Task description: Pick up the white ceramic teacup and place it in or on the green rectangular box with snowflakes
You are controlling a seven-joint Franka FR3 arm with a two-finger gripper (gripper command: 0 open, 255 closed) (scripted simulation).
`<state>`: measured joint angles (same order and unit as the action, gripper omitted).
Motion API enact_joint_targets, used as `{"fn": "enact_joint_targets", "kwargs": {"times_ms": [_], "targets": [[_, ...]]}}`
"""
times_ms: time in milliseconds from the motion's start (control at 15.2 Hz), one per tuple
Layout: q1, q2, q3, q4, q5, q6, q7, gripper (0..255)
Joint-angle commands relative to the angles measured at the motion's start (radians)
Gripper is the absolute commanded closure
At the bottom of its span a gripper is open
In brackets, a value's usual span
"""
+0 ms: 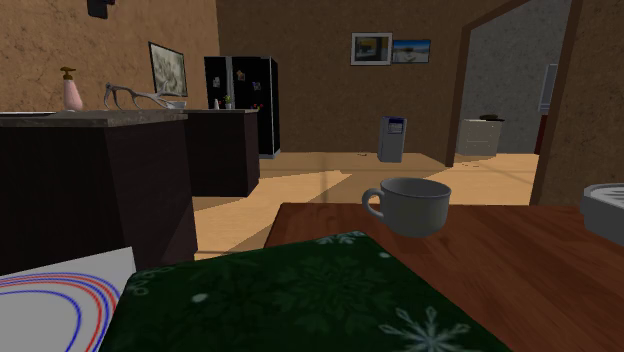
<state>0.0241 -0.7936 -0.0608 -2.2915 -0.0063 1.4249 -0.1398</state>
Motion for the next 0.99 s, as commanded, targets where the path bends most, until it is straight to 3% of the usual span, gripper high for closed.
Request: {"fn": "enact_joint_targets", "kwargs": {"times_ms": [0, 462, 924], "targets": [[0.000, 0.000, 0.000, 0.000, 0.000, 0.000, 0.000, 0], [-0.008, 0.198, -0.050, 0.004, -0.042, 0.201, -0.058, 0], [-0.014, 0.431, -0.096, 0.074, -0.059, 0.373, -0.114, 0]]}}
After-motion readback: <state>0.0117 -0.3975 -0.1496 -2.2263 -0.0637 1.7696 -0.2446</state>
